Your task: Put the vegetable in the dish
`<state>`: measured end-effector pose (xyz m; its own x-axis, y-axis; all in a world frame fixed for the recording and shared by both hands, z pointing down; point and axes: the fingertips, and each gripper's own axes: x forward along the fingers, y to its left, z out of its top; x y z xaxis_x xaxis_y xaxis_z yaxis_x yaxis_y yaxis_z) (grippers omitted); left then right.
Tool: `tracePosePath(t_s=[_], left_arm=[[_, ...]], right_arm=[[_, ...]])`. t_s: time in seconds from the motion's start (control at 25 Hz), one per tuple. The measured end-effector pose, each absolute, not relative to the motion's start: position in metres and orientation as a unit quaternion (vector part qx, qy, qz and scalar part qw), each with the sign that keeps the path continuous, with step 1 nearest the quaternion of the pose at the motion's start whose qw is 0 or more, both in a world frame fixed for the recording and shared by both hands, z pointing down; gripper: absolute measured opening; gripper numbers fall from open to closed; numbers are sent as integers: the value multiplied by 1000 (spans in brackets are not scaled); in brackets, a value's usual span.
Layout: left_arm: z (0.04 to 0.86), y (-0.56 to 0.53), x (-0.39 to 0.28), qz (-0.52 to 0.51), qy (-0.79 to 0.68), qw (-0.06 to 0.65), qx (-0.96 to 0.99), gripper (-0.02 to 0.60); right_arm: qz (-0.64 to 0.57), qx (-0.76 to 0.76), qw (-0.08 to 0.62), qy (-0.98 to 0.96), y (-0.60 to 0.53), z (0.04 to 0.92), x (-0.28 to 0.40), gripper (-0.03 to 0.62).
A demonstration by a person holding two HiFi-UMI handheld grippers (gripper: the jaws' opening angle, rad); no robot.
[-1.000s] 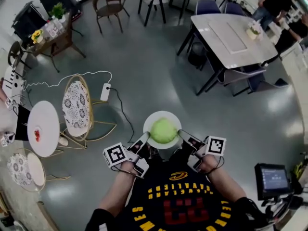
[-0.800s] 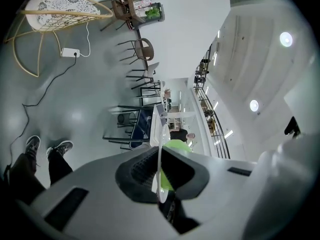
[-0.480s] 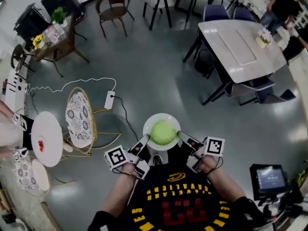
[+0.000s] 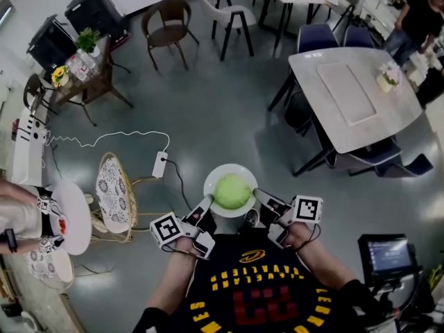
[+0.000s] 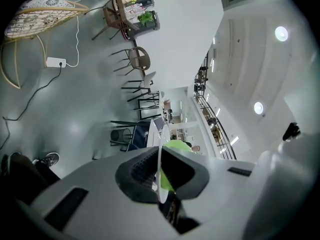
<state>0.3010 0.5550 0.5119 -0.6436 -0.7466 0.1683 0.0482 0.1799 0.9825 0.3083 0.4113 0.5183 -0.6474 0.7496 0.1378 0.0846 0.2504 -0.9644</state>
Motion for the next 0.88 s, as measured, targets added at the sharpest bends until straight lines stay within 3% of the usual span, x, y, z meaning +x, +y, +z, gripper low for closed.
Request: tracePosePath(t_s=[0.56, 0.88], left_arm=[[517, 507, 202, -585, -688, 347, 253, 14], [524, 483, 105, -567, -671, 382, 287, 14]], right_arm=[[559, -264, 303, -725, 362, 530, 220, 17], [567, -217, 282, -743, 339, 535, 136, 17]])
